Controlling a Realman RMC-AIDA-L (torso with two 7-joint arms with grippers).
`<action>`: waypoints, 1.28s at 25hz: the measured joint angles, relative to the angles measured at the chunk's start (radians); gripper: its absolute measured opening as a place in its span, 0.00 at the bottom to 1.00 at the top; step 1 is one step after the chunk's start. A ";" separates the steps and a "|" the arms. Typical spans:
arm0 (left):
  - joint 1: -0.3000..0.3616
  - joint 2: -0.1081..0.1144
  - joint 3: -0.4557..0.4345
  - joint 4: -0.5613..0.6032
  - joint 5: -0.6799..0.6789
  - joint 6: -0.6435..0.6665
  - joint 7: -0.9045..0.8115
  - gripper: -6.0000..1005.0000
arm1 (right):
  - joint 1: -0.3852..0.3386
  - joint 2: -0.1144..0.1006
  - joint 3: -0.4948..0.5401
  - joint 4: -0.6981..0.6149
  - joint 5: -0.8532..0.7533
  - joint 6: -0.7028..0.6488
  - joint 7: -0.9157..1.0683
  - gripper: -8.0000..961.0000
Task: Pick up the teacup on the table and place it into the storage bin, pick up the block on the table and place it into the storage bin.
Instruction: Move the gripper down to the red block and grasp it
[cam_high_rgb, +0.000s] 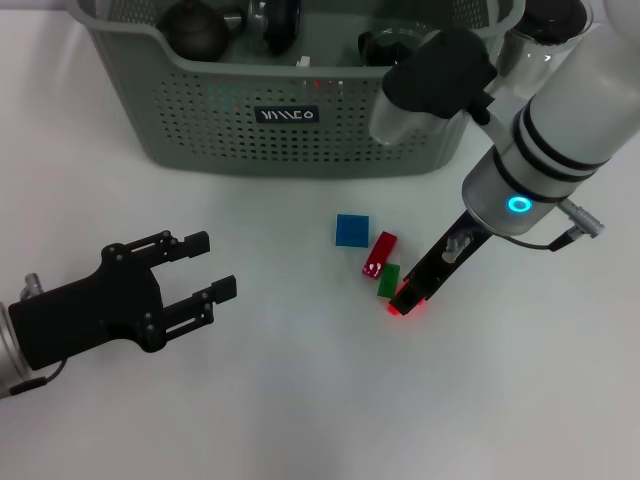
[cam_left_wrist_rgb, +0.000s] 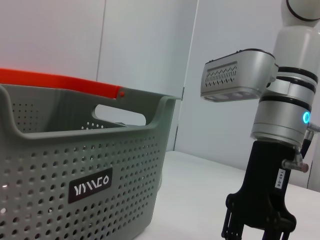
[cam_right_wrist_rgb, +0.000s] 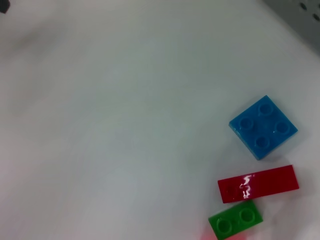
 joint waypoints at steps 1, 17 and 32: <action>0.001 0.000 0.000 0.000 0.000 0.000 0.000 0.62 | 0.000 0.000 -0.007 0.000 0.000 0.003 0.002 0.61; 0.003 -0.001 -0.002 0.000 0.000 -0.002 0.000 0.62 | 0.006 0.003 -0.090 -0.004 0.000 0.037 0.004 0.58; 0.003 -0.003 -0.003 0.000 0.000 -0.014 -0.002 0.62 | 0.004 0.004 -0.144 -0.005 0.003 0.069 0.002 0.52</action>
